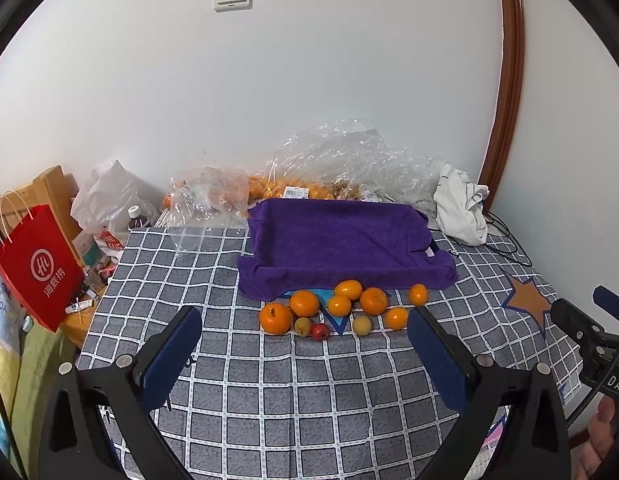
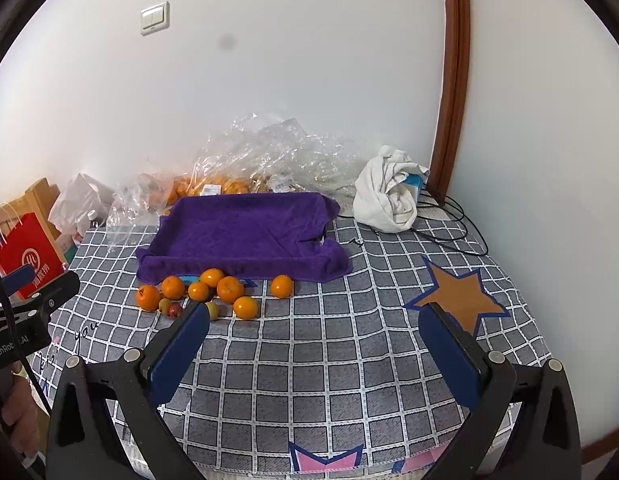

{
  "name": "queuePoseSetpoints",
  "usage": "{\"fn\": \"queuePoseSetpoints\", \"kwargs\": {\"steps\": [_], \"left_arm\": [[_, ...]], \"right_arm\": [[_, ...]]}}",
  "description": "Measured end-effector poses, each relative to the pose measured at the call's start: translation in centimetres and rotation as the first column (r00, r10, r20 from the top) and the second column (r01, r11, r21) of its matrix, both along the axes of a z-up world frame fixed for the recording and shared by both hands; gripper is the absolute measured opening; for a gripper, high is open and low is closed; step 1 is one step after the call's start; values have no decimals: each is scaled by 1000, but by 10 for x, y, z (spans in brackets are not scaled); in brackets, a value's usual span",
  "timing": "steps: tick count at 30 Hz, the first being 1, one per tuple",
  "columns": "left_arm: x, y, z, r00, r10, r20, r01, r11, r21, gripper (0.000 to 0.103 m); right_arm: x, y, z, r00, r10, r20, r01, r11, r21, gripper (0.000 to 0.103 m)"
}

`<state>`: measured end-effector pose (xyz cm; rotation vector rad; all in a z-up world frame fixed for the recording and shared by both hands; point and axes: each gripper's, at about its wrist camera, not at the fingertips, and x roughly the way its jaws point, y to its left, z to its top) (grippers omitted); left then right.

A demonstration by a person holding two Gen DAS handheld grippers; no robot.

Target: Organize fruits

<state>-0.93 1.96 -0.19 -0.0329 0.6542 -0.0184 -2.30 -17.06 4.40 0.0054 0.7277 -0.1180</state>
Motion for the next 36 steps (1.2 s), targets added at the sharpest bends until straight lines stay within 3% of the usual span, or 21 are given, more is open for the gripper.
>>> {"fn": "queuePoseSetpoints", "kwargs": {"steps": [36], "left_arm": [[-4,-2,3,1000,-16,13,16,1000,-12,103]], "right_arm": [[-5,-1,3,1000,-14,4,13,1000,3,103]]}}
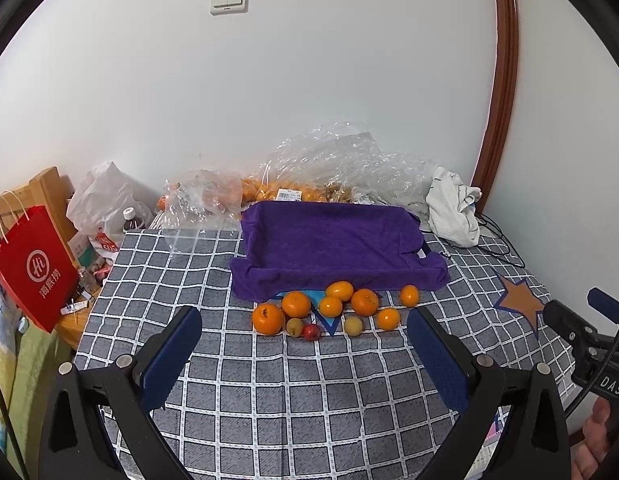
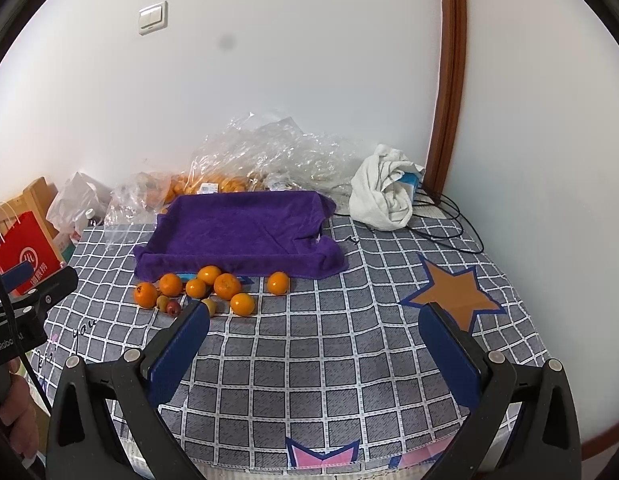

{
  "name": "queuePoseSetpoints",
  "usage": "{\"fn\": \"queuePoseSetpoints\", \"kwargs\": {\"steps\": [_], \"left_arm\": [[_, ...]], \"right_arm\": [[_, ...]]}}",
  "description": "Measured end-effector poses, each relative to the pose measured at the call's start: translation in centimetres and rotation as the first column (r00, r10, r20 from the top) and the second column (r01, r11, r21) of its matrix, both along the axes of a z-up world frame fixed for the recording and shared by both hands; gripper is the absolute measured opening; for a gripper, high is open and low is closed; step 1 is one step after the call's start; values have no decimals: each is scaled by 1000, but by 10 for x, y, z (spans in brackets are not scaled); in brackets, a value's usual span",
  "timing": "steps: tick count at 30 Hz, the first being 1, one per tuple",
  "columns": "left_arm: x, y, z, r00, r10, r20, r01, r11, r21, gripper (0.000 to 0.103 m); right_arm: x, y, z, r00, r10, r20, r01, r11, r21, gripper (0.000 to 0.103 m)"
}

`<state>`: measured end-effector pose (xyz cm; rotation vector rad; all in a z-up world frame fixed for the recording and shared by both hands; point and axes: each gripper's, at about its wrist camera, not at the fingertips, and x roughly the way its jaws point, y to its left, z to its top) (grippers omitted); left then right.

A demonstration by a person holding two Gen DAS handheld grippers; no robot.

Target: Organize fruits

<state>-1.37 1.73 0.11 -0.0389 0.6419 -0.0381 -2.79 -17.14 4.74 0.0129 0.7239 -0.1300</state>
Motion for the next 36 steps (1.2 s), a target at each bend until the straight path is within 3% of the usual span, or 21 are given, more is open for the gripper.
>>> {"fn": "queuePoseSetpoints", "kwargs": {"steps": [17,25,31,36], "left_arm": [[1,6,1,1000,11,16,-11,1000,4,103],[15,12,-15,1000,22,9,-22,1000,0,103],[37,25,-44,999,35,-21,-35,999,2,103],[55,38,-72,998,43,-55,-42,999,24,101]], "right_arm": [[-1,13,-2,997,74,26,-75,997,28,103],[12,14,-10,990,139,29,-140,990,32,103],[36,1,-33,989,127,69,-132,989,66,103],[66,-10,-72,993,121,12,-122,991,61,101]]}}
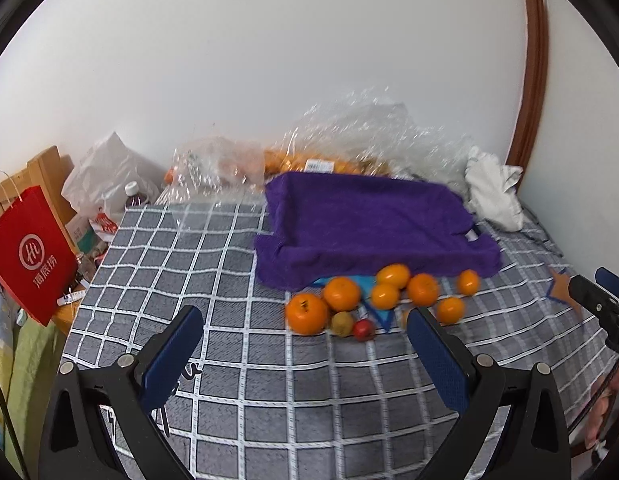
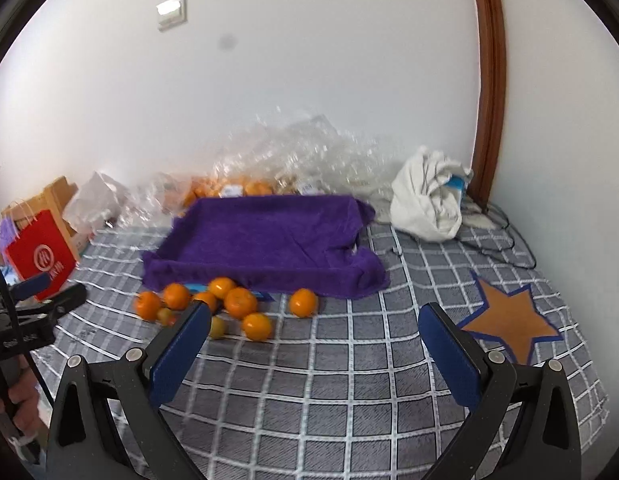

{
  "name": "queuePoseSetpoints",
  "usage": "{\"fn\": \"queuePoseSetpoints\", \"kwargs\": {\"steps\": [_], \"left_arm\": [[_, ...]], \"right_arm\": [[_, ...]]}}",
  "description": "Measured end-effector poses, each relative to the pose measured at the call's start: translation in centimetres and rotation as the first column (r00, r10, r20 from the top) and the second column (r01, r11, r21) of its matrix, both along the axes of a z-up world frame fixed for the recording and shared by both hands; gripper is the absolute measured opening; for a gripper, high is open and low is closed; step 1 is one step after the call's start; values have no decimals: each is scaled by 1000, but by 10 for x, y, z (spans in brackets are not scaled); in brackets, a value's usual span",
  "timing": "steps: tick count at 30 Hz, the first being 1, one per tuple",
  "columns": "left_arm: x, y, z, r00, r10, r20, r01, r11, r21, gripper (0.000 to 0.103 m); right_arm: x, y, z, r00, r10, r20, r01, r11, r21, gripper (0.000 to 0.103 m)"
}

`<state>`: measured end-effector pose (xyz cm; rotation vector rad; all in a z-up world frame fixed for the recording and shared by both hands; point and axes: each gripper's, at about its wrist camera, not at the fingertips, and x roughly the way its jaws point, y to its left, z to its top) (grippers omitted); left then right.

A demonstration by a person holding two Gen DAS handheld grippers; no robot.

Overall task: Organize fruits
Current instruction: 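Grasp the large tangerine with the left tool while the right tool grasps an orange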

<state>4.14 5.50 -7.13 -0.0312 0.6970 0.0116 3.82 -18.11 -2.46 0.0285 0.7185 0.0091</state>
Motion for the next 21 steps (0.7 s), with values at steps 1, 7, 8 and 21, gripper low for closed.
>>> {"fn": "queuePoseSetpoints", "kwargs": {"steps": [1,7,8,21], "left_arm": [[4,3,-7,1000,1,-10,-1,1000,0,100],[24,18,-41,997,16,-73,-17,1000,-19,81],[26,20,-46,996,13,-87,-16,999,-30,75],[47,45,-73,989,-14,-148,-11,986,-168,61]], "right_arm": [[6,-1,-9,1000,-1,-15,1,1000,-4,100],[46,-2,-62,993,-13,-114,7,998,-55,89],[52,-2,-68,991,-13,-134,6,998,-54,82],[126,9,-111,971,25,-239,-24,1000,6,59]]}}
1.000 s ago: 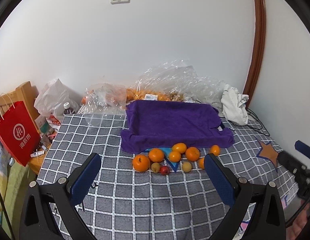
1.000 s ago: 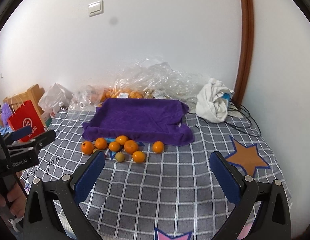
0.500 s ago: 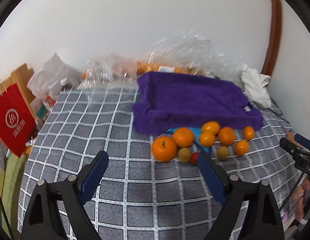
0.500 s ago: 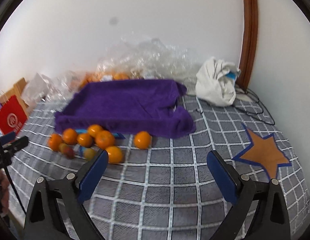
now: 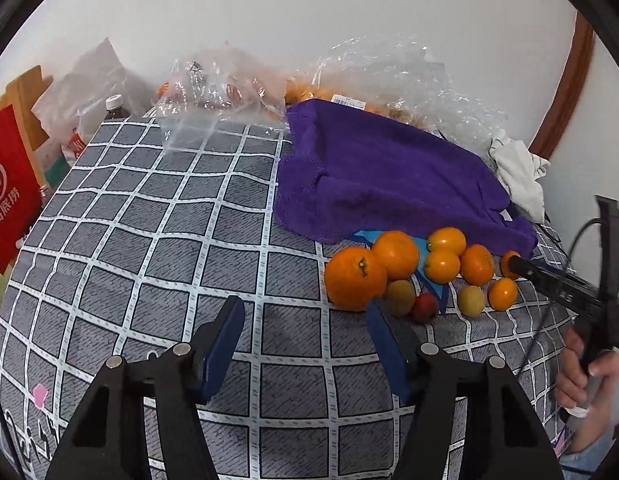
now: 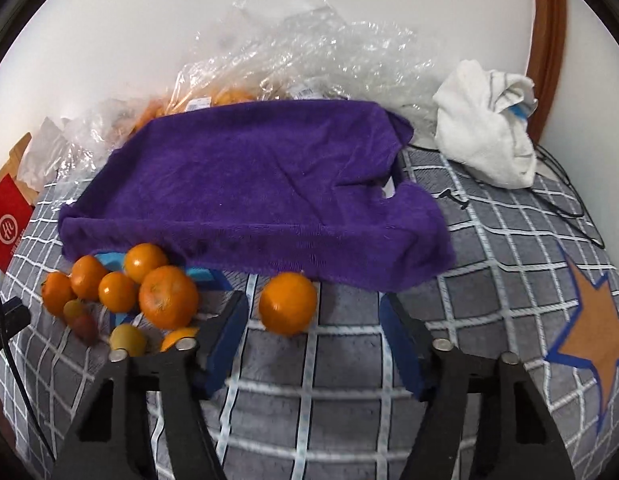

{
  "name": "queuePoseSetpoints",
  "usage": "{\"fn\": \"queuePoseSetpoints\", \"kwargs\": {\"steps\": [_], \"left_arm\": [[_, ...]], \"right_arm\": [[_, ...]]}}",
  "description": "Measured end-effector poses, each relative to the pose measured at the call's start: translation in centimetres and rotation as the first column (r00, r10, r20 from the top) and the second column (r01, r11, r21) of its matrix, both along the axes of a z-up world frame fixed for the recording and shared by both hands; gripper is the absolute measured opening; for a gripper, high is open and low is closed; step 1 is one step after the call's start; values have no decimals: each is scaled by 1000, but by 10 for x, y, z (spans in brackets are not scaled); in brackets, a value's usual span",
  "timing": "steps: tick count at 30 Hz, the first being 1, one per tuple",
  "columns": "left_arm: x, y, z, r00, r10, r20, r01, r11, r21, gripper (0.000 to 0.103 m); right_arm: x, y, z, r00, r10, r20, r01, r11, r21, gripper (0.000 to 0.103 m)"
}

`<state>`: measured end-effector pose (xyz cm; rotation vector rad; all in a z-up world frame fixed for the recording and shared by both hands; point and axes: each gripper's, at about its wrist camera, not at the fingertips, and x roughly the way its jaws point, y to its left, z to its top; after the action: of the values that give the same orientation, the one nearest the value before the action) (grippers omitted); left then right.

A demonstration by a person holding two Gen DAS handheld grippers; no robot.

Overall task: Organize fruits
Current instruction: 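Grasp the large tangerine with the left tool while the right tool grasps an orange, then lift and carry both held fruits over the purple towel with both tools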

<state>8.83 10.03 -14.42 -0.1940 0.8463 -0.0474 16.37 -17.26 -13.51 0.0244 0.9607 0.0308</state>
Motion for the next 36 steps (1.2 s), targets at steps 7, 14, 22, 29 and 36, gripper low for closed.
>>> {"fn": "queuePoseSetpoints", "kwargs": {"steps": [7,14,22,29,36], "left_arm": [[18,-15,-7,999,-53,2,53,997,-64,61],[34,-20,-18,999,-44,0,43,990,-133,51],[33,-7,-26,999,-39,17,41,974,-224,41],[30,-5,-26,998,-48,34,55,969,-242,40],[23,1,-20,995,-17,96,41,966,-255,40]], "right_arm": [[-2,7,-10,999,46,-2,-46,999,-13,45],[-5,2,-10,999,50,9,-50,999,19,33],[-1,12,-10,998,59,7,-58,997,-48,36],[-6,9,-6,997,66,41,-65,998,-26,33],[-13,7,1,992,95,84,-98,995,32,33]]}}
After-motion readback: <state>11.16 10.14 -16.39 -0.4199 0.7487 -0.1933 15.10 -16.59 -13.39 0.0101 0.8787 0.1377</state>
